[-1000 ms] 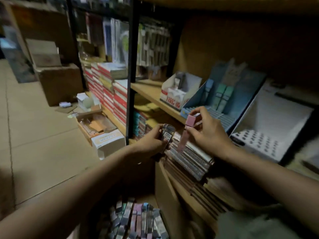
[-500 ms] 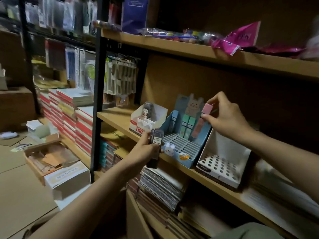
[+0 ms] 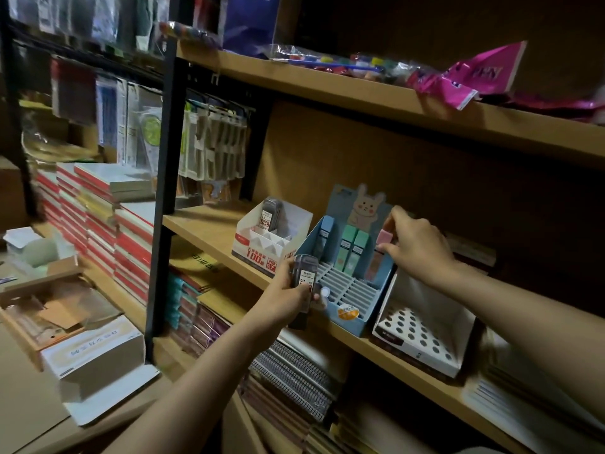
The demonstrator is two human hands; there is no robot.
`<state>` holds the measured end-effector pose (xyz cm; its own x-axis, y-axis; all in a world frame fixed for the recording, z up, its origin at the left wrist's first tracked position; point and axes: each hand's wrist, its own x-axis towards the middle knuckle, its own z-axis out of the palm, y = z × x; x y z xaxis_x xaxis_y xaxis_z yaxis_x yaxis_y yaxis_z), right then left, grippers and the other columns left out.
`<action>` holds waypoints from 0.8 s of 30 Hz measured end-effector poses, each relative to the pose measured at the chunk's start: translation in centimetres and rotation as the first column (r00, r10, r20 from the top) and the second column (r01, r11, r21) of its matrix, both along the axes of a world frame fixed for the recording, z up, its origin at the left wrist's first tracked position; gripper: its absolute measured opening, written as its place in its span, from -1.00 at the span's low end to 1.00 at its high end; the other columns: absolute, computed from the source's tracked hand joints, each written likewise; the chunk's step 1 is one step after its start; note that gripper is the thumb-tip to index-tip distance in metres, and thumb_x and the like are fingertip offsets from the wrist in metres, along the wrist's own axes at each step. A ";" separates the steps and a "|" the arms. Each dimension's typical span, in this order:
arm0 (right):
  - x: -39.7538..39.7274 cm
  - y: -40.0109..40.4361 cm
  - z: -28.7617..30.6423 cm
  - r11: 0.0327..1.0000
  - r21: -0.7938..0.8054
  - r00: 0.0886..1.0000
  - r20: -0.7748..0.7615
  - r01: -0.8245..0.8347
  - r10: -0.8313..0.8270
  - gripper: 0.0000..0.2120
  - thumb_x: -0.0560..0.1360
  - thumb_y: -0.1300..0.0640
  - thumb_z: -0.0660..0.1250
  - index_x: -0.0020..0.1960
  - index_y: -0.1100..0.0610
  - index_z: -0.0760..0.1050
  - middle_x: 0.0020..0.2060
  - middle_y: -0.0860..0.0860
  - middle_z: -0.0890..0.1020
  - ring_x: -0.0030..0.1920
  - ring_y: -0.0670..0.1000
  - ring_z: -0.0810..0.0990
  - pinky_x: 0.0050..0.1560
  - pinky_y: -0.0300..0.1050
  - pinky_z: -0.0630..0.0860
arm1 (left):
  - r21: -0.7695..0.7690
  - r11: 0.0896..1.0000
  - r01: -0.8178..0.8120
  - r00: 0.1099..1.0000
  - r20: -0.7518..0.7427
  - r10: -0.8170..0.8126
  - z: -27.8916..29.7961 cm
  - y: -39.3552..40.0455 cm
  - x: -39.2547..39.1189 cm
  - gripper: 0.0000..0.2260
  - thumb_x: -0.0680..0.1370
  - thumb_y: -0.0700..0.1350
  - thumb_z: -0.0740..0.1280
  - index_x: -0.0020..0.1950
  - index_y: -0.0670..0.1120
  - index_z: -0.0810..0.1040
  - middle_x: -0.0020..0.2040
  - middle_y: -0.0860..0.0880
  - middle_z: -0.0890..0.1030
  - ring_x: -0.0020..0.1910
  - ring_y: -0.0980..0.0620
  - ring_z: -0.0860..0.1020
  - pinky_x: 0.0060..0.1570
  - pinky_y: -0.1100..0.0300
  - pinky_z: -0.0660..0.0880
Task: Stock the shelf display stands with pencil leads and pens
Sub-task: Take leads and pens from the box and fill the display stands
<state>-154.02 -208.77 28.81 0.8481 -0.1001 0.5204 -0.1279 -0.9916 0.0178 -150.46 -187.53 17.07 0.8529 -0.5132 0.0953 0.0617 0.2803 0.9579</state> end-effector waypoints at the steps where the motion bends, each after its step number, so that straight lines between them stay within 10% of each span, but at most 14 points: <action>1: 0.3 0.0 -0.2 1.000 -0.007 1.000 -0.004 0.007 -0.007 -0.65 0.43 0.06 0.50 0.04 0.03 0.35 -0.10 0.03 0.67 -0.12 0.07 0.66 -0.23 -0.06 0.54 | 0.017 1.000 0.002 1.000 0.001 -0.002 -0.1 0.0 0.1 -0.60 0.59 -0.31 0.20 0.33 0.08 0.30 0.08 -0.14 0.58 -0.12 0.05 0.69 -0.27 0.29 0.57; 24: 2.0 0.3 -1.6 0.973 -0.195 0.992 0.050 0.121 -0.113 -0.85 0.47 0.09 0.46 -0.03 0.11 0.55 -0.07 0.08 0.60 -0.08 0.17 0.63 -0.16 0.05 0.61 | 0.070 0.997 -0.016 1.000 0.028 0.014 -1.0 -0.3 0.3 -0.64 0.62 -0.28 0.17 0.36 0.03 0.30 0.06 -0.17 0.61 0.04 -0.04 0.64 -0.22 0.29 0.54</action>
